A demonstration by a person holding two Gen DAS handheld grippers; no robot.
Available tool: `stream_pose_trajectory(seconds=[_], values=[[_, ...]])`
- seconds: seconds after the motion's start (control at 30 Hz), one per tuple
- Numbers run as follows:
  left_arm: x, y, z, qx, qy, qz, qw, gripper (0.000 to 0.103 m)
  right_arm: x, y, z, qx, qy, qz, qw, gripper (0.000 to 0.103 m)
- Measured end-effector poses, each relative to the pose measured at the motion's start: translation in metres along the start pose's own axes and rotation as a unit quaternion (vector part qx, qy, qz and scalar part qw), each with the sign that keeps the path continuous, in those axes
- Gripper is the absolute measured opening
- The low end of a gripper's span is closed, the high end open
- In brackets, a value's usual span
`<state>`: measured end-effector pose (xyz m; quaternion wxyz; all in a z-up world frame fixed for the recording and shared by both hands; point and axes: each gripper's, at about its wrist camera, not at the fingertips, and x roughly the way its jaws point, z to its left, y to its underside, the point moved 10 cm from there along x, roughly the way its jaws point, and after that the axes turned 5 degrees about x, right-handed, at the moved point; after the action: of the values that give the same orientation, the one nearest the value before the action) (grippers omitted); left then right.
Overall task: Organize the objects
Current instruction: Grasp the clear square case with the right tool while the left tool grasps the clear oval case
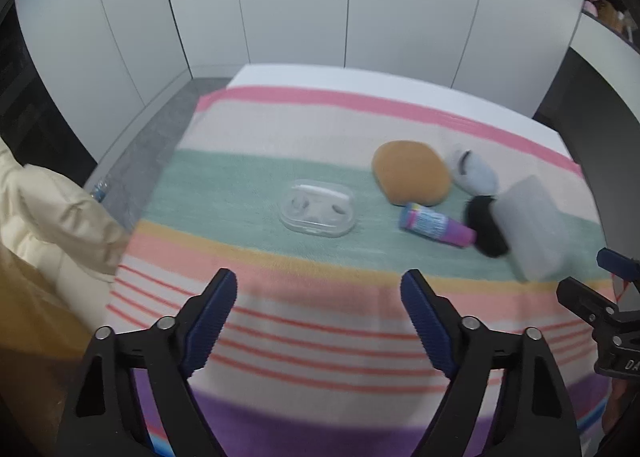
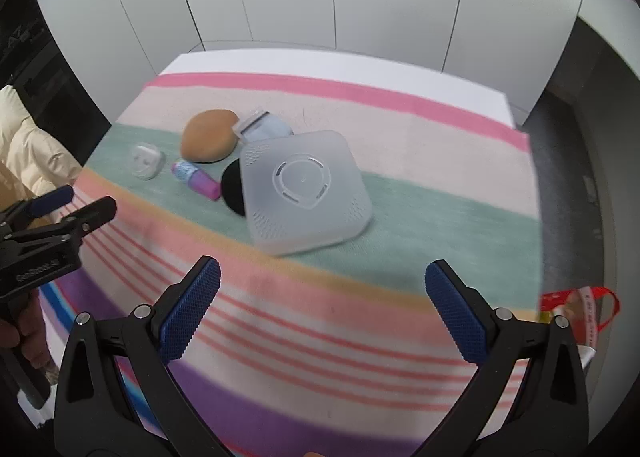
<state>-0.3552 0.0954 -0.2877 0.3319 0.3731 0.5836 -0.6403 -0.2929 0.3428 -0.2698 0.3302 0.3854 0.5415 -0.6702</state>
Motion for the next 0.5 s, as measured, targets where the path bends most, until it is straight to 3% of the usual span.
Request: stream_pose_trajectory(seconds=[0.17,0.33,0.43,0.5], values=[[0.036,-0.008,-0.004,0.011,0.003,0.012,0.9999,0.079,0.033,-0.008,0.003,-0.009,-0.008,0.007,1.000,0.103],[0.049,-0.028,-0.005,0.018,0.008,-0.010,0.9997,0.080,0.053,-0.020,0.006,-0.018,-0.015,0.003,1.000,0.103],[0.051,-0.038,-0.008,0.029,0.014,-0.018,0.9993,0.060,0.061,-0.026,0.010,-0.024,-0.021,0.001,0.999,0.103],[0.051,-0.040,-0.011,0.035,0.018,-0.012,0.9991,0.058,0.062,-0.030,0.013,-0.026,-0.027,-0.006,0.999,0.103]])
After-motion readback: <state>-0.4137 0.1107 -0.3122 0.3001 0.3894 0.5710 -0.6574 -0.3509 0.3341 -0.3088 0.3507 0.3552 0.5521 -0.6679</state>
